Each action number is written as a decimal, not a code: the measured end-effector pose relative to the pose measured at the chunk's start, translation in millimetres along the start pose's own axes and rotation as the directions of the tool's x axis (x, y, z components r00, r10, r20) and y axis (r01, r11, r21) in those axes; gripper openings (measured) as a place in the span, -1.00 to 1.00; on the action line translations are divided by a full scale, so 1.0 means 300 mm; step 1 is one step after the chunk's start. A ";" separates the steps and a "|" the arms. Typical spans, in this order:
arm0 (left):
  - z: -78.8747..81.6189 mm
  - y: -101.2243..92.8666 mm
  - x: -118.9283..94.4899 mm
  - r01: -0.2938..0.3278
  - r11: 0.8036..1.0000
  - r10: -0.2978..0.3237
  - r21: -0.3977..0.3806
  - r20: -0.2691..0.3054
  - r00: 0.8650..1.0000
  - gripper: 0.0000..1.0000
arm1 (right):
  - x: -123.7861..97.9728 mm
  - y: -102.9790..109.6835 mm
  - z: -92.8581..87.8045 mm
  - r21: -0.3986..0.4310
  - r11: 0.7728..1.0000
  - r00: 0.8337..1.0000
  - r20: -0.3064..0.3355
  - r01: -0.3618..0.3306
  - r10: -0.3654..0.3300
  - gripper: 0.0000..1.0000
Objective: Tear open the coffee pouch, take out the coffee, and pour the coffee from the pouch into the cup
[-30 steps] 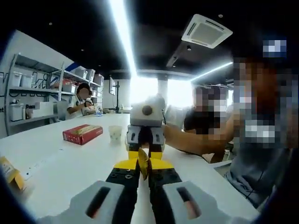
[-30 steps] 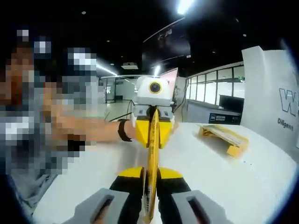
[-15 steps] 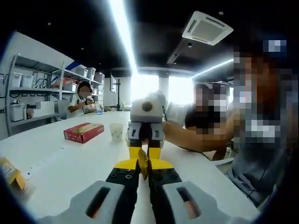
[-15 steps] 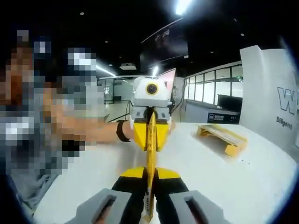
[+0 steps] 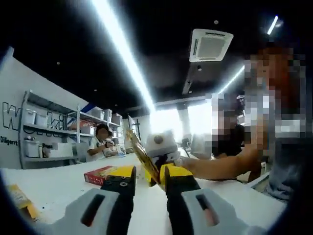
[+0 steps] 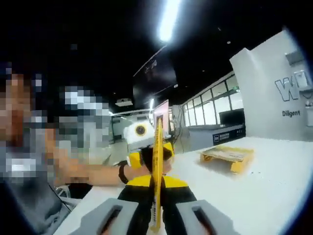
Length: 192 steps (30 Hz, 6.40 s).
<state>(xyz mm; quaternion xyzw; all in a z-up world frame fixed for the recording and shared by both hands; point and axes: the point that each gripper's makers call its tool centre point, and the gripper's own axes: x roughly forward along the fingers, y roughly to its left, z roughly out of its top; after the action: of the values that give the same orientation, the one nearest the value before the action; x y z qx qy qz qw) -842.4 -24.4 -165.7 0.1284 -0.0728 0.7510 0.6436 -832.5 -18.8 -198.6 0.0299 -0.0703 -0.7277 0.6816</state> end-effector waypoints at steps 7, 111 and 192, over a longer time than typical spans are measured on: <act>0.095 0.029 -0.009 0.013 0.984 0.020 -0.177 0.184 0.983 -0.55 | 0.019 -0.032 -0.002 0.011 1.000 1.000 0.029 -0.010 0.010 -0.86; -0.208 -0.096 0.085 0.067 0.997 -0.072 -0.030 -0.273 0.959 -0.85 | -0.036 0.044 0.182 -0.121 0.992 0.974 0.219 -0.029 0.056 -0.63; -0.163 0.080 0.036 -0.111 0.973 0.152 0.203 -0.202 0.968 -0.45 | 0.054 0.122 0.204 0.326 0.925 0.959 0.261 -0.196 0.111 -0.94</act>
<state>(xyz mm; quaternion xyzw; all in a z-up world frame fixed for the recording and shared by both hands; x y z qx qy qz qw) -872.3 -4.7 -208.1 0.1020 0.0613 0.8052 0.5809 -806.0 -33.5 -131.9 0.0573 -0.2812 -0.6458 0.7075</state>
